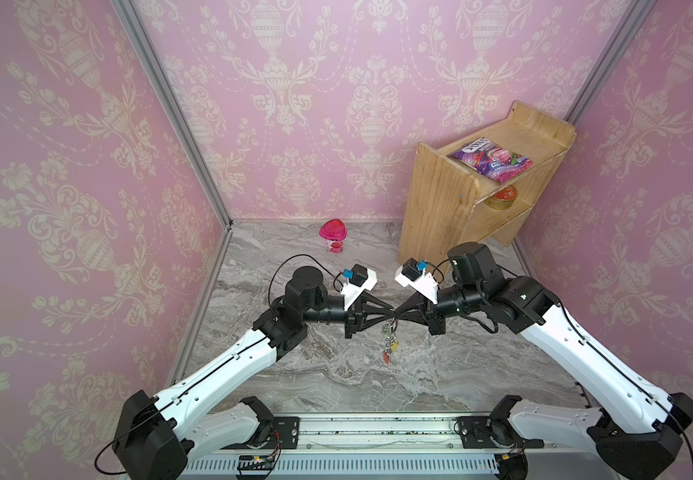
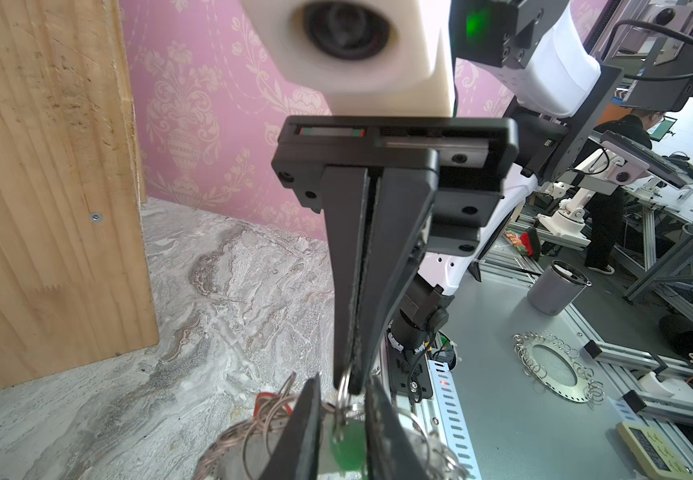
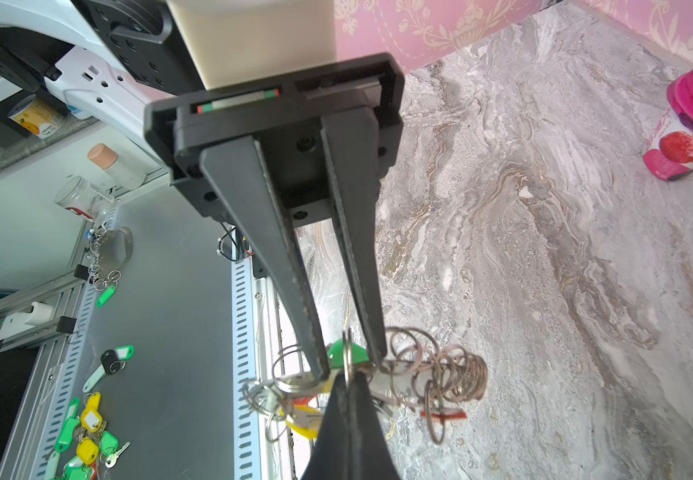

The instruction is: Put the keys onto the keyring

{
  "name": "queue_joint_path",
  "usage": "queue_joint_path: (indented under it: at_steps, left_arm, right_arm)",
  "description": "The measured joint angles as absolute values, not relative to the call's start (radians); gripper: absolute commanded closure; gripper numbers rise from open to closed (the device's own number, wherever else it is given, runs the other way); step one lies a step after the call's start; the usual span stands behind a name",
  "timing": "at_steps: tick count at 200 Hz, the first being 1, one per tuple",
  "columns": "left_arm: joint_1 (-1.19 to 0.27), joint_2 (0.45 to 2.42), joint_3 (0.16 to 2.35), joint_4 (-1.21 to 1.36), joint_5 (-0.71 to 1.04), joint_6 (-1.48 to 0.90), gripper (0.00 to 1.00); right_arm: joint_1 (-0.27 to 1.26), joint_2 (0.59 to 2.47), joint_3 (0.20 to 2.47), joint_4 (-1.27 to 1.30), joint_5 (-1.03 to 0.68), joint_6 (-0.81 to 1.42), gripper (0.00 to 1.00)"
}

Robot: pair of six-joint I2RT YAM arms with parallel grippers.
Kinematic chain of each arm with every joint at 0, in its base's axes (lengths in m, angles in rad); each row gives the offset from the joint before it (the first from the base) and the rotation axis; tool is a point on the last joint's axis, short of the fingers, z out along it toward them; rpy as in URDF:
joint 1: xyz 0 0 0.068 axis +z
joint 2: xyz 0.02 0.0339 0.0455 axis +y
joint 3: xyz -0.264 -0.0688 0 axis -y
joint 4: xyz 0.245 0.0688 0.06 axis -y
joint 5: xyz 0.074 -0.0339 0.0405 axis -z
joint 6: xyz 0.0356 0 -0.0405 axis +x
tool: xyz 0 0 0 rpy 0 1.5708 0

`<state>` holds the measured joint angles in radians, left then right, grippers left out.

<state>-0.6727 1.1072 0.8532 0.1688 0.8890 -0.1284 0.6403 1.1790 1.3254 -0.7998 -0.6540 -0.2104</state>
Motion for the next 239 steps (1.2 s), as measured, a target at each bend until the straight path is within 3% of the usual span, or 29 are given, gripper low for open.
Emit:
queue_joint_path:
  at_steps: [35, 110, 146, 193, 239]
  left_arm:
    - [-0.673, 1.109, 0.853, 0.178, 0.897, -0.129, 0.84]
    - [-0.671, 1.114, 0.853, 0.192, 0.911, -0.139, 1.0]
    - [-0.671, 1.115, 0.853, 0.193, 0.912, -0.139, 1.0]
    - [-0.672, 1.11, 0.833, 0.252, 0.899, -0.148, 1.0]
    - [-0.673, 1.093, 0.795, 0.351, 0.868, -0.171, 1.0]
  right_arm:
    - [0.643, 1.179, 1.325, -0.799, -0.654, -0.21, 1.0]
    - [0.643, 1.179, 1.325, -0.802, -0.646, -0.21, 1.0]
    - [0.643, 1.179, 1.325, -0.802, -0.646, -0.21, 1.0]
    - [0.644, 1.161, 1.316, -0.783, -0.63, -0.202, 0.73]
    - [0.617, 1.096, 1.283, -0.734, -0.631, -0.164, 0.73]
